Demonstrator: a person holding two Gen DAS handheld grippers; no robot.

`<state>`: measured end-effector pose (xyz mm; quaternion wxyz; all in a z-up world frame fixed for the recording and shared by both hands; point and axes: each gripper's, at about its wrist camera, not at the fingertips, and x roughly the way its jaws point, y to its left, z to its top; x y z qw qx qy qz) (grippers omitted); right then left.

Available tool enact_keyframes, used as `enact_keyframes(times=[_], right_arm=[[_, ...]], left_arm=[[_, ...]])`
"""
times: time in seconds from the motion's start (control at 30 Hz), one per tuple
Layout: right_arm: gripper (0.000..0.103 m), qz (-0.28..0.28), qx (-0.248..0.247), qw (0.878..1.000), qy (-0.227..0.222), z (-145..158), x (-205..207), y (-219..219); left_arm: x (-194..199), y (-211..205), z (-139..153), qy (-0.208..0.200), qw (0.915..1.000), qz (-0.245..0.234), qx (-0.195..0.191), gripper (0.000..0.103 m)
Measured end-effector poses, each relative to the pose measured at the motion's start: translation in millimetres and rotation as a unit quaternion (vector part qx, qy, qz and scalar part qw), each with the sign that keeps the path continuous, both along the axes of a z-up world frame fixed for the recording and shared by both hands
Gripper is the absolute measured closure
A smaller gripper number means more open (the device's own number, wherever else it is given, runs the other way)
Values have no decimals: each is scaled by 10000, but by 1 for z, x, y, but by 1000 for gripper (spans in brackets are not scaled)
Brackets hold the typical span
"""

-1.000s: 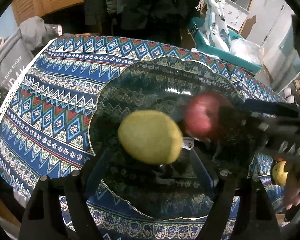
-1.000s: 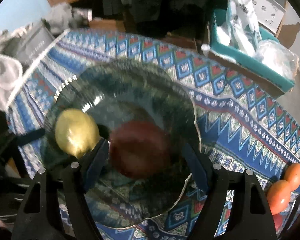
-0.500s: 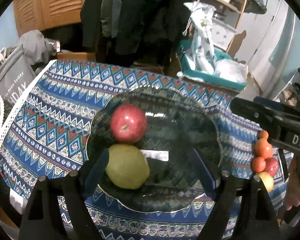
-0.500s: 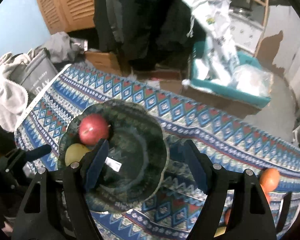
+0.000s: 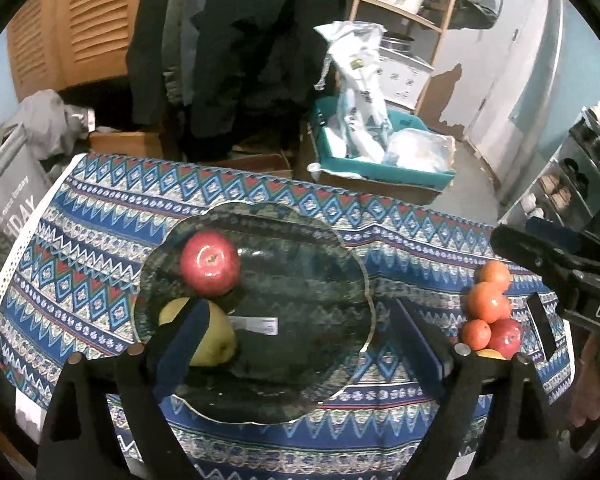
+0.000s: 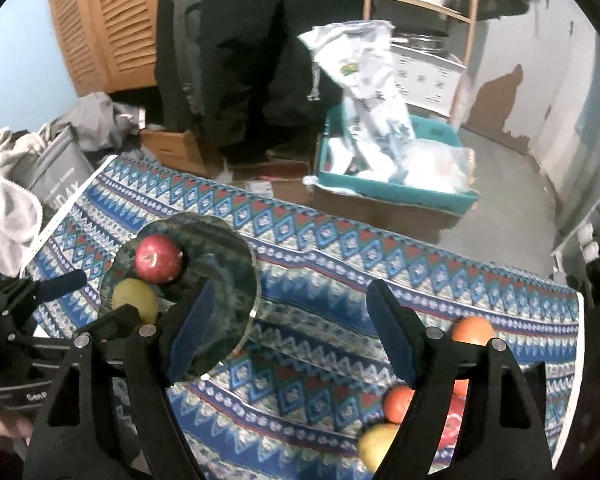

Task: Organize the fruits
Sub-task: 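Withdraw both tools from the plate back toward the fruit cluster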

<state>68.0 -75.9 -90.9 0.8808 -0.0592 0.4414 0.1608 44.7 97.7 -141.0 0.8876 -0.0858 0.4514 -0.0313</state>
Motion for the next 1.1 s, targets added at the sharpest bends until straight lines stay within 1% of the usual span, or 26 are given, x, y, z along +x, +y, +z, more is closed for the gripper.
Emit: enact_keyframes(times=[0.23,0.63,0.9,1.1], right_arm=[[24,-266,5,9996,-24,5,-13,-38],[23,-747,24,9972,46,-1,-27,-103],[23,-1059,4,9942,190,-14,-36,-142],[23,-1200,-63,9918,436,-37,-38,-165]], left_arm=[[-2,-29,10,-54,9996,-270,35,5],[-2,-76,16,-51,9975,-697,119,4],[-1,-109,16,2,9947,-1006,209,4],[2,-137,4,161,9918,-1234,305,4]])
